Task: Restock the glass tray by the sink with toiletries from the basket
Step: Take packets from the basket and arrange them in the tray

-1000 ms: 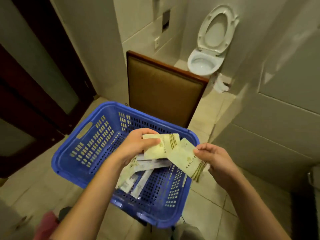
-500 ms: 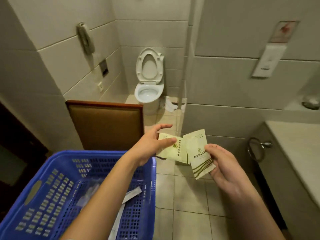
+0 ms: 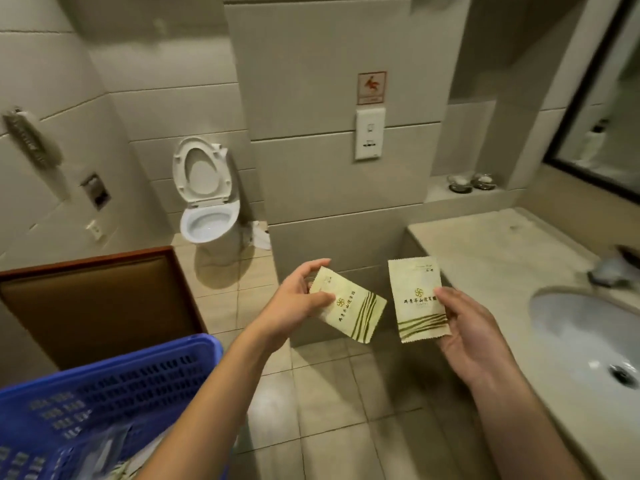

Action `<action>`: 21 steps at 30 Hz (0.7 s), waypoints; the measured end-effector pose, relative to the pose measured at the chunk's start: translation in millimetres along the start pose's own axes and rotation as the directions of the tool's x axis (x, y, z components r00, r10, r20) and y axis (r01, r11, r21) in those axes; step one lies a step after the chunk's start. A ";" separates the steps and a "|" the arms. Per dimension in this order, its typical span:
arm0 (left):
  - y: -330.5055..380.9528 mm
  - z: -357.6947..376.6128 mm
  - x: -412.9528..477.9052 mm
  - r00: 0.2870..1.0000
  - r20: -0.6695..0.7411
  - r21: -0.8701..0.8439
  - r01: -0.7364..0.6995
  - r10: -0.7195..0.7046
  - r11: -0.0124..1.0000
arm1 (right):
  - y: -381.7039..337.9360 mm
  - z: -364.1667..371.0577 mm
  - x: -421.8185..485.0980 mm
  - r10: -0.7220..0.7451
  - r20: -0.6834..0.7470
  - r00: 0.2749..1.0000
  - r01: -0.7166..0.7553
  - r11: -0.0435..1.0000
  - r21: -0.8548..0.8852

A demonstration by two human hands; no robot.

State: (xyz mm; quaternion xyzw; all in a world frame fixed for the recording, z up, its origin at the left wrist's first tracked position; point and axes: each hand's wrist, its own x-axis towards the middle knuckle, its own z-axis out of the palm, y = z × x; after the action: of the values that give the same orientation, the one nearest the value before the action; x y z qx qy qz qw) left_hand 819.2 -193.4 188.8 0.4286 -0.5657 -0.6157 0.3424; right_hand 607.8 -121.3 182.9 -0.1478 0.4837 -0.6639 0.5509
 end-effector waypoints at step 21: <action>-61.8 459.8 7.1 0.666 0.708 0.013 0.319 -0.234 0.948 | -77.3 -333.5 -112.7 -0.151 -0.795 0.587 0.222 0.975 -0.021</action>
State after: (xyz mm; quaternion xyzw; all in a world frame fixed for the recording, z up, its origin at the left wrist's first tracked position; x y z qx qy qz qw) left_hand 399.4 -6.7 123.2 0.2234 -0.5456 -0.8072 0.0277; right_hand 358.6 131.3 120.2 0.1335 0.6317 -0.7334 0.2127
